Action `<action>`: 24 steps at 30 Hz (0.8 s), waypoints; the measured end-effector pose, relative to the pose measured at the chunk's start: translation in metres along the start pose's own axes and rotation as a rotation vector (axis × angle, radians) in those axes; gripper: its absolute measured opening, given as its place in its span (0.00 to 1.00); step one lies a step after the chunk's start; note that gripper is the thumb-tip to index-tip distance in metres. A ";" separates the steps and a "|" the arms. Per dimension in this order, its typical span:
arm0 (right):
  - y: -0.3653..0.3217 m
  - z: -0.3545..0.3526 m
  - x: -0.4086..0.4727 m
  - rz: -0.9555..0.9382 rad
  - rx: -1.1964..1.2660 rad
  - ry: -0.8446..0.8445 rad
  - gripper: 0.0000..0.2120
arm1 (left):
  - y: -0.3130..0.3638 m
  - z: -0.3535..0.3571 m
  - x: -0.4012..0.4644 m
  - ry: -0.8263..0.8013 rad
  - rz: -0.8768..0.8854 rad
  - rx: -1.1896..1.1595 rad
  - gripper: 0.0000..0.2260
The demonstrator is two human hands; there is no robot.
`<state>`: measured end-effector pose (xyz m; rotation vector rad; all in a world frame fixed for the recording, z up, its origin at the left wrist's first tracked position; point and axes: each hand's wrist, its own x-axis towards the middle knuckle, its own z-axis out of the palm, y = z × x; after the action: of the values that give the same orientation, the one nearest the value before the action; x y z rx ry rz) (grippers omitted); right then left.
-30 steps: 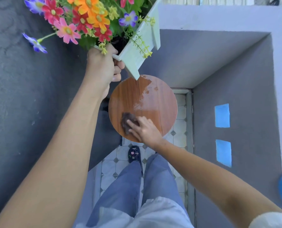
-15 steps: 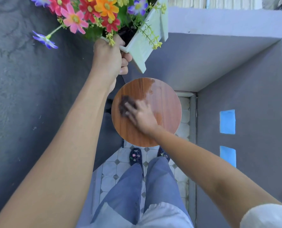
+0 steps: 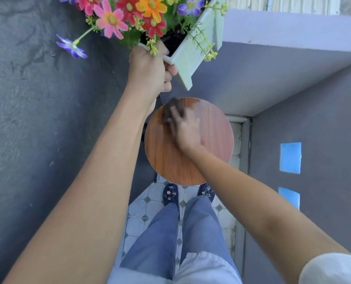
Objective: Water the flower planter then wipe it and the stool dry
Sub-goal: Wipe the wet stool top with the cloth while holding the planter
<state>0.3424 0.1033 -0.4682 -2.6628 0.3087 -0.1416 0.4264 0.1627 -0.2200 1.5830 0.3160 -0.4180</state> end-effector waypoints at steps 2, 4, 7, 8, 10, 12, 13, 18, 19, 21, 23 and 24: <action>-0.026 0.013 -0.022 -0.409 -0.026 -0.163 0.21 | 0.000 0.001 0.000 0.006 -0.001 -0.005 0.10; -0.033 0.022 -0.029 -0.672 -0.065 -0.222 0.20 | 0.000 0.001 0.000 0.006 0.000 -0.006 0.10; -0.020 0.015 -0.007 -0.516 -0.059 -0.146 0.20 | -0.001 -0.001 0.000 -0.001 0.003 0.007 0.10; -0.012 0.010 0.004 -0.348 -0.022 -0.088 0.20 | -0.001 -0.002 0.000 -0.002 0.004 0.011 0.10; 0.008 -0.005 0.024 0.031 0.050 0.056 0.17 | -0.002 -0.003 -0.001 -0.004 0.006 0.015 0.11; 0.021 -0.012 0.028 0.252 0.056 0.128 0.15 | -0.004 -0.003 -0.003 -0.001 0.011 0.020 0.11; 0.022 -0.012 0.023 0.250 0.042 0.113 0.15 | -0.005 -0.002 -0.004 -0.001 0.016 0.020 0.11; 0.005 -0.010 -0.070 -0.473 -0.006 -0.172 0.19 | -0.011 0.003 -0.008 0.004 0.014 0.027 0.09; 0.007 -0.012 -0.090 -0.557 -0.024 -0.205 0.19 | -0.013 0.004 -0.010 0.007 0.008 0.034 0.09; 0.027 -0.019 -0.108 -0.538 -0.035 -0.171 0.18 | -0.016 0.002 -0.015 0.012 0.006 0.052 0.07; 0.056 -0.026 -0.101 -0.303 -0.046 -0.038 0.17 | -0.021 0.002 -0.021 0.011 0.017 0.066 0.07; 0.072 -0.033 -0.092 -0.126 -0.048 0.034 0.16 | -0.025 0.002 -0.024 0.010 0.020 0.073 0.07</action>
<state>0.2338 0.0482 -0.4755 -2.7299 0.1574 -0.2216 0.3938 0.1631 -0.2314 1.6584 0.2948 -0.4105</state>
